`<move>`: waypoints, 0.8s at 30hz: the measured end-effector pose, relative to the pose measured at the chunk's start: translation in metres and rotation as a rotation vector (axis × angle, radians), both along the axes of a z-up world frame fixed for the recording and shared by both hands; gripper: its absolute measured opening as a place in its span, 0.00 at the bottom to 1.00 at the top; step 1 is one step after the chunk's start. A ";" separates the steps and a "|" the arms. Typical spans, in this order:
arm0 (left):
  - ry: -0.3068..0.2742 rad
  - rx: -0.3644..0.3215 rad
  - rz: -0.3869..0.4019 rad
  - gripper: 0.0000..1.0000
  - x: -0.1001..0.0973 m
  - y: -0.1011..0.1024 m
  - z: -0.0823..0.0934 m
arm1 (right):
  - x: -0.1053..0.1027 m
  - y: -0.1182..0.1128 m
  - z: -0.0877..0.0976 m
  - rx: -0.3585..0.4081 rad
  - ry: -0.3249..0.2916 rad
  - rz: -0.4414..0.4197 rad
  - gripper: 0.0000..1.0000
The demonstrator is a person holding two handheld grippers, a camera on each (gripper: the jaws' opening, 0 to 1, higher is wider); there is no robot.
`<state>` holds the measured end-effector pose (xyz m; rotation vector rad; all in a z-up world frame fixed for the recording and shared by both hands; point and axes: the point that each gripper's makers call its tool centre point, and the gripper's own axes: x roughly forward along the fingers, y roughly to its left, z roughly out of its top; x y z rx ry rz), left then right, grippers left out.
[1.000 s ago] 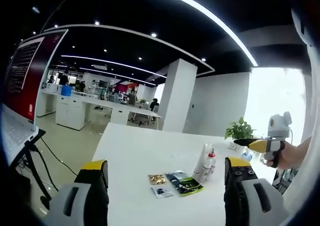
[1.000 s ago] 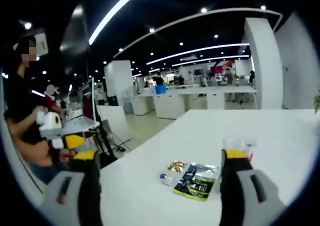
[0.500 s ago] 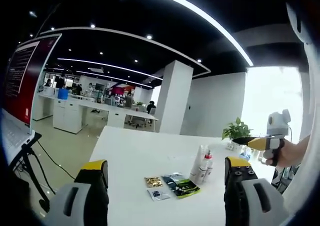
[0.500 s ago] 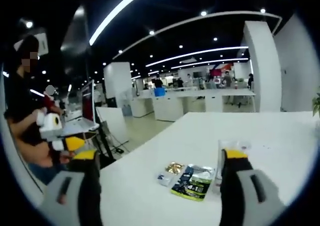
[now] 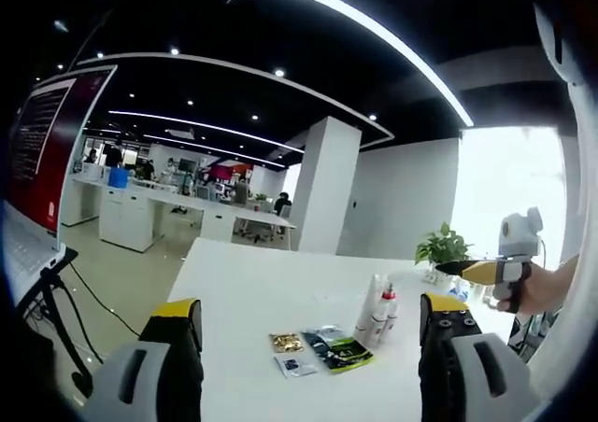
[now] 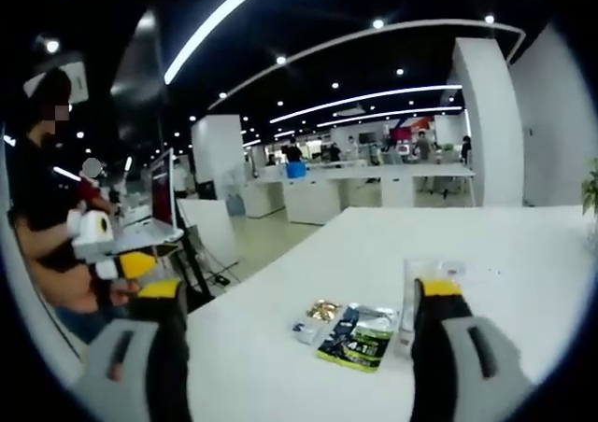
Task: Arrange the skincare products in the storage area until every visible bottle or jar stands upright without overlapping.
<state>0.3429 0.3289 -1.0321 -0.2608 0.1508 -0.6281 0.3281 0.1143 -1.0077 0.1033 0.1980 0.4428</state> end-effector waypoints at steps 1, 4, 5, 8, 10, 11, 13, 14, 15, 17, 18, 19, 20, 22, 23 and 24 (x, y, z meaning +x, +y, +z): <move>0.000 0.000 0.002 1.00 0.000 0.000 0.000 | 0.000 0.000 0.000 0.001 0.002 -0.002 0.99; 0.001 -0.001 0.003 1.00 0.001 0.001 -0.001 | 0.000 -0.001 0.000 -0.006 0.002 -0.004 0.99; 0.000 -0.001 0.004 1.00 0.001 0.001 0.000 | 0.000 -0.001 -0.001 -0.007 0.003 -0.004 0.99; -0.001 -0.002 0.005 1.00 0.001 0.001 0.000 | 0.001 -0.002 0.000 -0.006 0.004 -0.009 0.99; -0.002 -0.003 0.006 1.00 0.002 0.001 0.000 | 0.001 -0.002 0.000 -0.009 0.001 -0.009 0.99; -0.002 -0.001 0.008 1.00 0.002 0.002 0.000 | 0.001 -0.002 0.000 -0.009 0.004 -0.010 0.99; -0.006 -0.002 0.015 1.00 0.003 0.004 0.001 | 0.001 -0.002 0.001 -0.011 0.002 -0.011 0.99; -0.005 -0.005 0.019 1.00 0.004 0.005 0.001 | 0.002 -0.002 0.001 -0.013 0.001 -0.011 0.99; -0.006 -0.006 0.020 1.00 0.004 0.006 0.001 | 0.002 -0.002 0.001 -0.014 0.001 -0.012 0.99; -0.010 -0.009 0.022 1.00 0.004 0.006 0.003 | 0.003 -0.001 0.003 -0.011 -0.002 -0.011 0.99; -0.010 -0.006 0.022 1.00 0.005 0.006 0.002 | 0.004 0.000 0.004 -0.010 -0.005 -0.010 0.99; -0.010 -0.003 0.022 1.00 0.005 0.007 0.002 | 0.005 0.001 0.005 -0.009 -0.007 -0.010 0.99; -0.010 -0.004 0.021 1.00 0.005 0.007 0.001 | 0.005 0.002 0.005 -0.006 -0.008 -0.008 0.99; -0.009 -0.001 0.023 1.00 0.005 0.008 0.001 | 0.006 0.005 0.004 -0.001 -0.005 -0.005 0.99; -0.007 0.000 0.025 1.00 0.006 0.009 0.000 | 0.006 0.007 0.004 0.000 -0.004 -0.002 0.99; -0.008 -0.004 0.025 1.00 0.006 0.010 0.000 | 0.006 0.009 0.004 0.003 -0.004 0.000 0.99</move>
